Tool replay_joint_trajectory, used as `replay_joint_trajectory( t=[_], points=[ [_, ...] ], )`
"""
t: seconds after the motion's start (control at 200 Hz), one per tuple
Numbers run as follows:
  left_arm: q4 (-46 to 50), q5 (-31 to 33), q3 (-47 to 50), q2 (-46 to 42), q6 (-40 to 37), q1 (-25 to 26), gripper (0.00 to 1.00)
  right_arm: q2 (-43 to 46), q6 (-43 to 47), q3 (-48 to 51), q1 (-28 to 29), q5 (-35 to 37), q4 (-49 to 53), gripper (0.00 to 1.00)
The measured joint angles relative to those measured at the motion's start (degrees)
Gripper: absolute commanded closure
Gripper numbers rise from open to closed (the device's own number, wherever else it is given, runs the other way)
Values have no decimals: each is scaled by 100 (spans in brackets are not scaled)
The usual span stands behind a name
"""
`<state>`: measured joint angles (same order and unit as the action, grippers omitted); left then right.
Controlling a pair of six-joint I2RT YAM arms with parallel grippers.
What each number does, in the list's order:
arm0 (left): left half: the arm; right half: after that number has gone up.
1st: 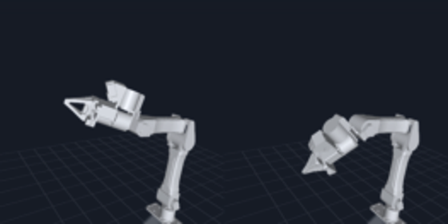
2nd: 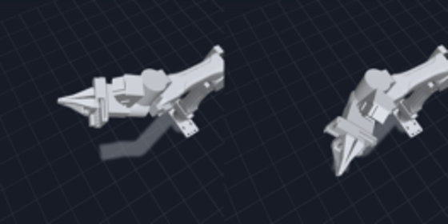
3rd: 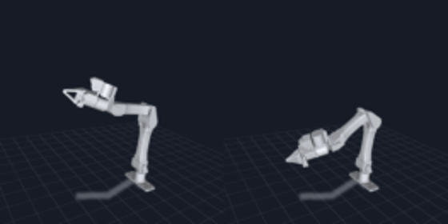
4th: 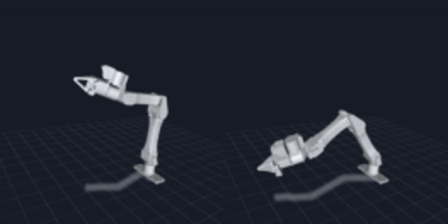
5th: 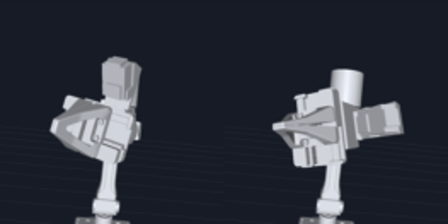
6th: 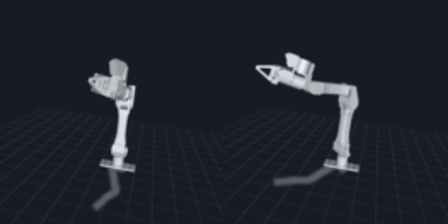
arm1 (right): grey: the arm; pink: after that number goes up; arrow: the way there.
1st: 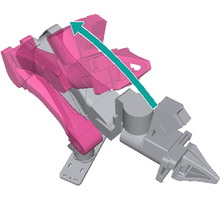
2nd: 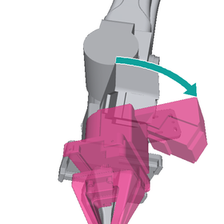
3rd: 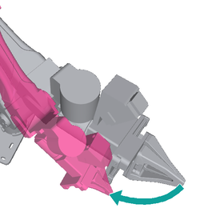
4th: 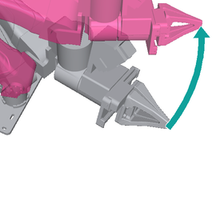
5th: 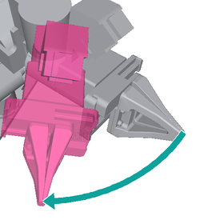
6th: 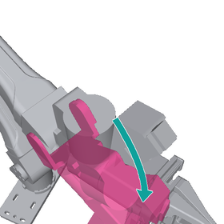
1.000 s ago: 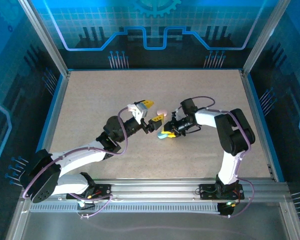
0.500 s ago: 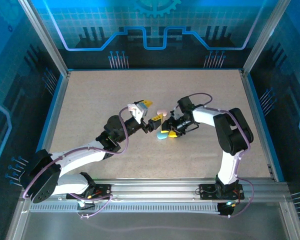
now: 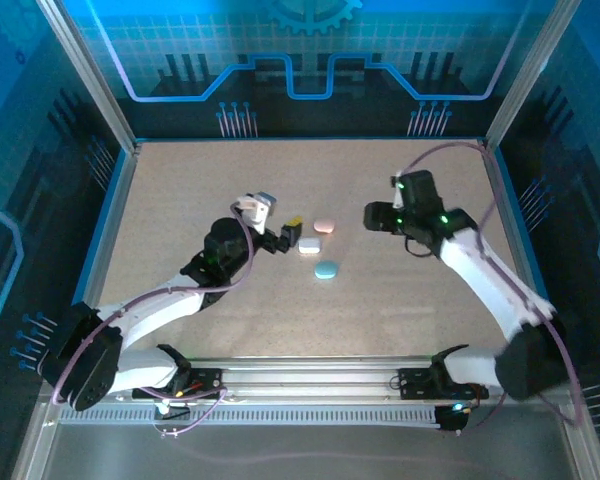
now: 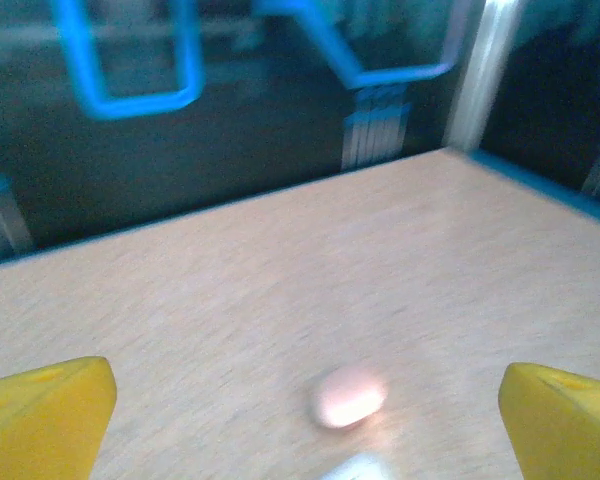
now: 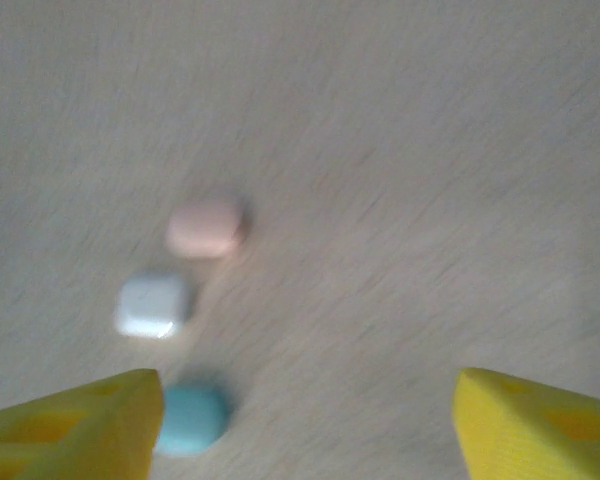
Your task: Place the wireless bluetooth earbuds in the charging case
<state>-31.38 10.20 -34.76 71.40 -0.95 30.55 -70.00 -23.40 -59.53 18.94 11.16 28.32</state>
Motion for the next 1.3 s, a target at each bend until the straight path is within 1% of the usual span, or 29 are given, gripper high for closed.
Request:
replay_joint_trajectory(
  t=[0.055, 0.12, 0.18, 0.285, 0.375, 0.46, 0.62, 0.725, 0.81, 0.901, 0.936, 0.971, 1.051, 1.116, 1.226, 1.301],
  points=[
    [334, 258, 0, -2, 63, -308, 1, 461, 372, 588, -105, 592, -566, 8],
    [614, 553, 17, -2, 103, -647, 1, 667, 822, 1198, -334, 990, -1121, 8],
    [691, 737, 107, -15, 105, -957, 1, 514, 1088, 1596, -667, 1119, -1447, 8],
    [787, 975, 380, -46, 103, -1440, 1, -7, 1377, 2059, -1226, 1088, -1974, 9],
    [743, 1008, 621, -33, 96, -1714, 1, -245, 1604, 2540, -1561, 737, -2780, 11],
    [551, 992, 767, 197, 70, -1849, 1, -387, 1812, 2894, -1707, 269, -3554, 13],
    [-33, 798, 1025, 726, -61, -1971, 1, -660, 2116, 3220, -1716, -592, -4944, 12],
    [-293, 629, 1078, 822, -162, -2076, 1, -914, 2232, 3508, -1716, -1047, -5908, 11],
    [-866, 463, 1213, 857, -245, -2227, 1, -1279, 2330, 3696, -1714, -1300, -6520, 9],
    [-1838, 317, 1523, 1202, -240, -2426, 1, -1587, 2352, 3672, -1714, -1331, -6653, 5],
    [-2260, 280, 1670, 1471, -240, -2505, 1, -1609, 2347, 3661, -1714, -1309, -6660, 0],
    [-2494, 251, 1786, 1700, -238, -2559, 1, -1609, 2345, 3657, -1714, -1290, -6697, 0],
    [-2455, 245, 1873, 1864, -201, -2632, 1, -1609, 2347, 3615, -1698, -1213, -6752, 0],
    [-2291, 264, 1707, 1867, -107, -2675, 1, -1609, 2347, 3587, -1670, -1119, -6793, 0],
    [-2319, 258, 1462, 1845, 28, -2855, 1, -1609, 2347, 3578, -1646, -1086, -6857, 0],
    [-2337, 258, 1438, 1845, 96, -2889, 1, -1609, 2347, 3576, -1635, -1034, -6872, 0]
  ],
)
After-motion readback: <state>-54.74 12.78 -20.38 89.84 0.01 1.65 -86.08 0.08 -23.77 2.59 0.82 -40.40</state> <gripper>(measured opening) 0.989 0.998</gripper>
